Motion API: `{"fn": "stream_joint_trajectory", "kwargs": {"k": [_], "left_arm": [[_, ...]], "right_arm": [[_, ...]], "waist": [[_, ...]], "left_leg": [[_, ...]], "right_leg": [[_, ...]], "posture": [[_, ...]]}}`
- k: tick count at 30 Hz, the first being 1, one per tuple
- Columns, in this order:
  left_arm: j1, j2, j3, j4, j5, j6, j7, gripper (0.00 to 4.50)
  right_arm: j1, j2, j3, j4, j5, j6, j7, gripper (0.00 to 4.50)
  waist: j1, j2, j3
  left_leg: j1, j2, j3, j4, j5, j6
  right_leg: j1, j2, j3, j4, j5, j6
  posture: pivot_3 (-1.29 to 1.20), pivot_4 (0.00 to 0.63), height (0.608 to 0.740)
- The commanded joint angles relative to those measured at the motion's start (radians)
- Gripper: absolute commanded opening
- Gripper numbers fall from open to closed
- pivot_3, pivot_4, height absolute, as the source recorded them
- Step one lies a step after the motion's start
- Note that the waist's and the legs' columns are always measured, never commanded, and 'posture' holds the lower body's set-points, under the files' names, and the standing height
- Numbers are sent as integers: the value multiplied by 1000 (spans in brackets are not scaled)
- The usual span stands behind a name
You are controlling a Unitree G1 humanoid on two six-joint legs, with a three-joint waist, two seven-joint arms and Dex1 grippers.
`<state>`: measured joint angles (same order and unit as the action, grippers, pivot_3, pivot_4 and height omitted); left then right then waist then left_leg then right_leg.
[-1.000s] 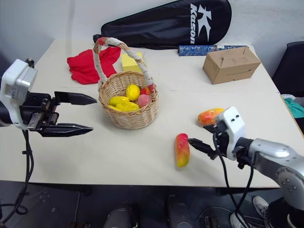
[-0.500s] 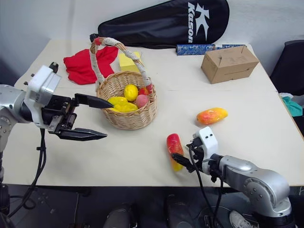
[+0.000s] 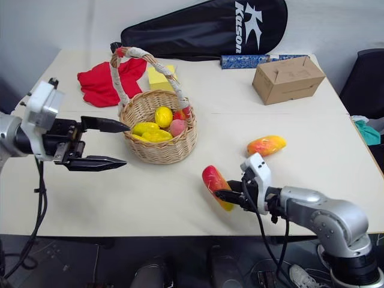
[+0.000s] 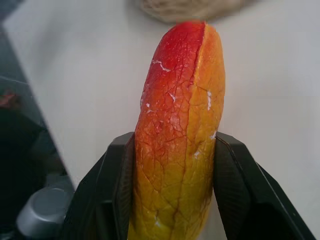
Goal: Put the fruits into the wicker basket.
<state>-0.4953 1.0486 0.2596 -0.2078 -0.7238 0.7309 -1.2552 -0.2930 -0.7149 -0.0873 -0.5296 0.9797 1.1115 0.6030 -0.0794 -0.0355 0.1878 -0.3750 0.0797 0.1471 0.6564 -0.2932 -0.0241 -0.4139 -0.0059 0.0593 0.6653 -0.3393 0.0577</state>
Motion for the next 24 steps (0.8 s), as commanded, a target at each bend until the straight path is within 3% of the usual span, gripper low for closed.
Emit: {"fn": "stream_joint_trajectory", "kwargs": {"k": [1,4,9,15,19,23,24], "left_arm": [[36,51,128,9,-23,13,9,4500],[42,64,178,37,-29,30,43,4500],[69,59,230,61,-26,32,89,4500],[108,26,247,6,-46,18,118,4500],[106,19,241,-6,-53,7,119,4500],[77,16,218,8,-59,-5,117,4500],[66,14,207,11,-60,-5,116,4500]], "right_arm": [[-157,-6,22,7,38,-25,95,1773],[-371,65,118,120,-61,-65,90,1773],[-674,306,214,353,-167,-127,52,1773],[-830,522,327,639,-415,-274,-39,1773],[-834,582,349,730,-518,-351,-61,3083],[-793,594,329,673,-549,-374,-59,4480],[-777,585,319,638,-544,-361,-55,4480]], "waist": [[-5,0,0],[-10,0,1],[-9,0,0],[-12,-1,0],[-13,-3,-1],[-18,-3,-1],[-19,-3,-1]], "left_leg": [[0,0,0,0,0,0],[0,0,0,1,0,0],[0,0,1,0,1,0],[-27,0,1,8,1,-1],[-31,0,1,11,1,0],[-30,0,0,11,2,-1],[-30,0,0,11,2,-1]], "right_leg": [[0,0,0,0,0,0],[0,0,0,1,0,0],[-3,-1,0,4,0,-2],[-31,-2,-1,15,-1,-3],[-33,-3,-1,15,-1,-3],[-33,-2,-1,17,0,-3],[-33,-2,-2,18,0,-3]], "posture": [[0,150,740],[0,150,740],[0,150,740],[0,150,740],[0,150,740],[0,150,740],[0,150,740]]}}
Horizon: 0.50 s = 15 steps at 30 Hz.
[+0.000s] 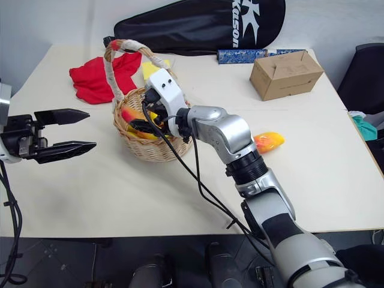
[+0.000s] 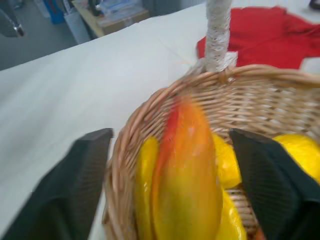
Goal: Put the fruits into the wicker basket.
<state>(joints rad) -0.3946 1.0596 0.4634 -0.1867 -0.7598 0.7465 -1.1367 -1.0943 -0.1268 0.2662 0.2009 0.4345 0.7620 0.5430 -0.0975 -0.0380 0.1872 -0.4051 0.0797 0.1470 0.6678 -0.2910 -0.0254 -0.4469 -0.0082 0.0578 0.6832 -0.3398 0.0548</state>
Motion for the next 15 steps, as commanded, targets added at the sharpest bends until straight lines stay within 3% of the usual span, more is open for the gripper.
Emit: {"fn": "stream_joint_trajectory", "kwargs": {"k": [1,5,10,12,15], "left_arm": [[-48,-1,-11,-8,-25,-21,-3,4500],[-95,-17,-63,8,-27,-18,-11,4500],[-163,-56,-143,19,-23,-21,-21,4500],[-202,-83,-177,17,-34,-10,-20,4500],[-229,-119,-222,-18,-42,-7,-16,4500]], "right_arm": [[43,-19,-50,-137,17,12,13,4480],[141,-142,-156,-361,191,197,110,4480],[297,-404,-318,-589,384,362,222,4480],[374,-556,-373,-624,377,354,275,4480],[486,-763,-356,-545,145,124,296,4480]], "waist": [[-1,0,0],[3,0,0],[15,0,0],[19,0,0],[16,0,0]], "left_leg": [[0,0,0,0,0,0],[0,0,0,0,1,0],[0,-1,-1,0,1,1],[0,-1,-1,0,1,1],[1,-2,-1,0,1,2]], "right_leg": [[0,0,0,1,0,0],[0,0,0,2,0,0],[1,0,-1,0,0,0],[1,0,-1,0,0,0],[2,0,1,0,0,1]], "posture": [[0,150,740],[0,150,740],[0,150,740],[0,150,740],[0,150,740]]}}
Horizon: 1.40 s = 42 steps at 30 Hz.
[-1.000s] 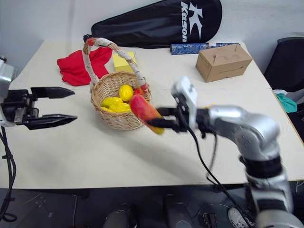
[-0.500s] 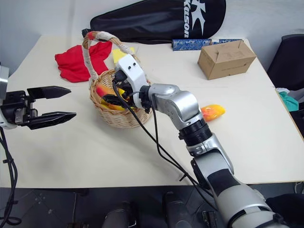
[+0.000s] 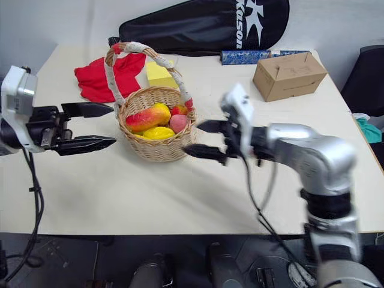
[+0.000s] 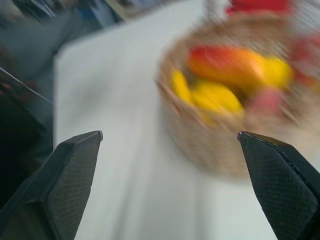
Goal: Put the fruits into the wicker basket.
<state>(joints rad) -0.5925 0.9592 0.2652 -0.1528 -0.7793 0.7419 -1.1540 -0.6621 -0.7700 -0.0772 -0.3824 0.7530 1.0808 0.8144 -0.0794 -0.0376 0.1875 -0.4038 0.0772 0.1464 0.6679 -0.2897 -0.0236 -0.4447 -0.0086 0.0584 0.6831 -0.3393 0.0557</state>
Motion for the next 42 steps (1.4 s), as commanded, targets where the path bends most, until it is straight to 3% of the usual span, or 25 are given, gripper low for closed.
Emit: {"fn": "stream_joint_trajectory", "kwargs": {"k": [1,4,10,17,22,25,29,32,35,37,40,42], "left_arm": [[-37,-28,-31,-60,-26,-1,6,4500],[-56,-57,-45,-74,-40,14,26,4500],[-93,-69,-69,-84,-41,31,37,4500],[-133,-65,-74,-91,-53,59,41,4500],[-149,-61,-65,-121,-90,87,46,4500],[-153,-55,-62,-134,-98,91,44,4500],[-148,-46,-66,-151,-93,83,36,4500],[-142,-51,-61,-147,-88,77,49,4500],[-103,-17,-19,-122,-78,74,45,4500],[-59,22,20,-107,-73,72,31,4500],[1,82,89,-77,-74,80,20,4500],[37,115,134,-50,-67,77,18,4500]], "right_arm": [[83,-170,21,72,-270,-299,25,4480],[137,-260,126,188,-495,-609,64,4480],[72,-244,257,446,-730,-1015,125,4480],[-108,-116,374,782,-915,-1280,114,4480],[-187,-47,402,984,-975,-1349,120,4480],[-219,-29,399,1052,-988,-1367,125,3901],[-209,-39,379,1061,-964,-1379,172,2737],[-173,-45,331,1001,-897,-1321,222,2694],[-94,-21,231,701,-612,-989,385,2694],[-60,-12,198,485,-461,-762,417,2694],[-87,48,182,209,-261,-459,344,2694],[-148,152,174,100,-140,-297,237,2694]], "waist": [[-4,0,0],[-14,0,0],[-20,2,1],[-26,2,1],[-28,2,1],[-32,2,1],[-31,2,2],[-30,2,2],[-29,2,1],[-35,4,2],[-35,4,2],[-37,4,2]], "left_leg": [[0,0,0,0,0,0],[2,-1,2,0,1,0],[5,0,2,-1,2,-3],[8,1,3,0,3,-4],[8,1,3,0,3,-4],[13,1,3,0,3,-4],[19,1,2,-1,3,-4],[19,1,1,-1,3,-4],[19,1,0,-1,3,-4],[19,2,1,-1,3,-4],[20,4,-1,-1,3,-7],[20,4,-2,-1,4,-8]], "right_leg": [[0,0,1,0,0,0],[0,1,3,0,1,1],[0,3,4,5,0,1],[2,2,4,7,0,0],[2,2,4,7,0,-1],[7,2,4,7,0,-1],[14,2,3,6,-1,-1],[14,2,3,6,-1,-1],[15,2,2,6,-1,-1],[14,3,3,6,-1,-1],[14,5,3,9,-1,-2],[14,5,3,10,-2,-3]], "posture": [[0,150,740],[0,150,740],[0,150,740],[0,150,740],[0,150,740],[0,150,740],[0,150,740],[0,150,740],[0,150,740],[0,150,740],[0,150,740],[0,150,740]]}}
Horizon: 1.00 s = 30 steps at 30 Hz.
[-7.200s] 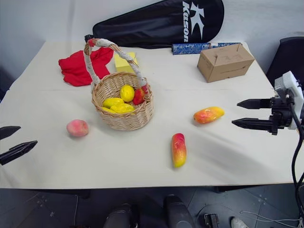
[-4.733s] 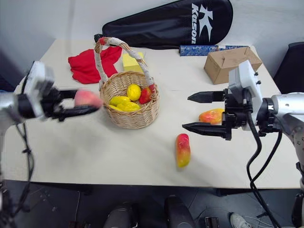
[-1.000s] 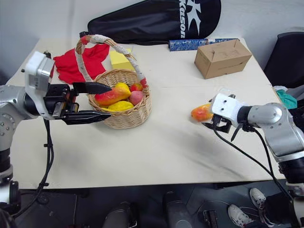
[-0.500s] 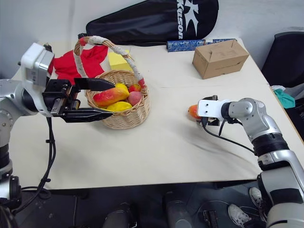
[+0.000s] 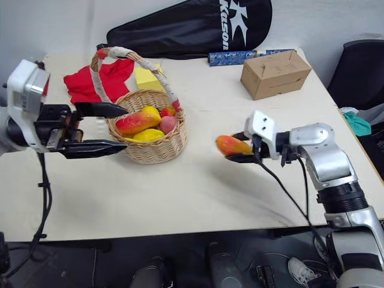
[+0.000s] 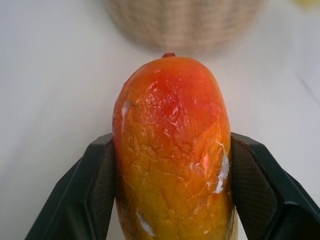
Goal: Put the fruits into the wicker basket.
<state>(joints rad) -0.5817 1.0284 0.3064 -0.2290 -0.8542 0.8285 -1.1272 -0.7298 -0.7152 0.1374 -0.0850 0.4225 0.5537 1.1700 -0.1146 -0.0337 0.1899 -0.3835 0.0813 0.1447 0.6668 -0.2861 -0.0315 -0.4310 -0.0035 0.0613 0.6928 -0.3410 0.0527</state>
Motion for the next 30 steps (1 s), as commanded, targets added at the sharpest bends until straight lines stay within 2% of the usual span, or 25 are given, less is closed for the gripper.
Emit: {"fn": "stream_joint_trajectory", "kwargs": {"k": [1,4,7,13,15,20,21,24,26,30], "left_arm": [[39,56,110,40,11,-14,-6,4500],[59,70,141,62,16,-25,6,4500],[64,68,167,55,3,-20,22,4500],[83,56,186,8,-18,-17,51,4500],[93,47,194,-13,-29,-15,62,4500],[128,34,210,-52,-52,-11,80,4500],[136,32,212,-58,-56,-12,82,4500],[141,23,203,-61,-62,-16,86,4500],[135,17,186,-59,-64,-21,87,4500],[120,0,150,-57,-54,-37,91,4500]], "right_arm": [[-115,158,-39,-219,219,286,-178,2694],[-198,313,-17,-207,214,379,-341,2694],[-270,447,47,-100,108,335,-466,2694],[-347,562,157,159,-114,119,-574,2694],[-348,577,166,214,-150,70,-576,2694],[-335,580,172,191,-154,86,-519,4371],[-329,576,171,162,-138,106,-497,4485],[-307,547,125,50,-47,211,-434,4485],[-281,503,47,-60,67,324,-398,4485],[-193,413,-93,-211,184,451,-427,4485]], "waist": [[-2,0,0],[5,-2,-1],[14,-4,-2],[18,-4,-2],[15,-4,-2],[3,-4,-2],[0,-4,-2],[-2,-4,-2],[1,-4,-2],[10,-5,-3]], "left_leg": [[0,0,0,0,0,0],[0,0,-1,0,0,-1],[-2,-2,-2,0,-1,1],[-9,-4,1,0,-3,5],[-10,-4,1,0,-3,5],[-12,-3,1,0,-2,3],[-12,-3,1,0,-2,3],[-12,-3,1,-1,-1,2],[-12,-2,0,-1,-1,2],[-12,-3,0,0,-1,2]], "right_leg": [[0,0,0,1,0,-1],[0,0,-1,1,-1,-2],[-1,-3,-3,-2,-1,-2],[-8,-5,-1,-3,-1,-1],[-10,-5,-1,-3,-1,-1],[-12,-4,-1,-1,-1,-1],[-12,-4,-1,-1,-1,-1],[-13,-3,-1,0,-1,-1],[-13,-3,-2,1,-1,-1],[-12,-4,-2,0,-1,-1]], "posture": [[0,150,740],[0,150,740],[0,150,740],[0,150,740],[0,150,740],[0,150,740],[0,150,740],[0,150,740],[0,150,740],[0,150,740]]}}
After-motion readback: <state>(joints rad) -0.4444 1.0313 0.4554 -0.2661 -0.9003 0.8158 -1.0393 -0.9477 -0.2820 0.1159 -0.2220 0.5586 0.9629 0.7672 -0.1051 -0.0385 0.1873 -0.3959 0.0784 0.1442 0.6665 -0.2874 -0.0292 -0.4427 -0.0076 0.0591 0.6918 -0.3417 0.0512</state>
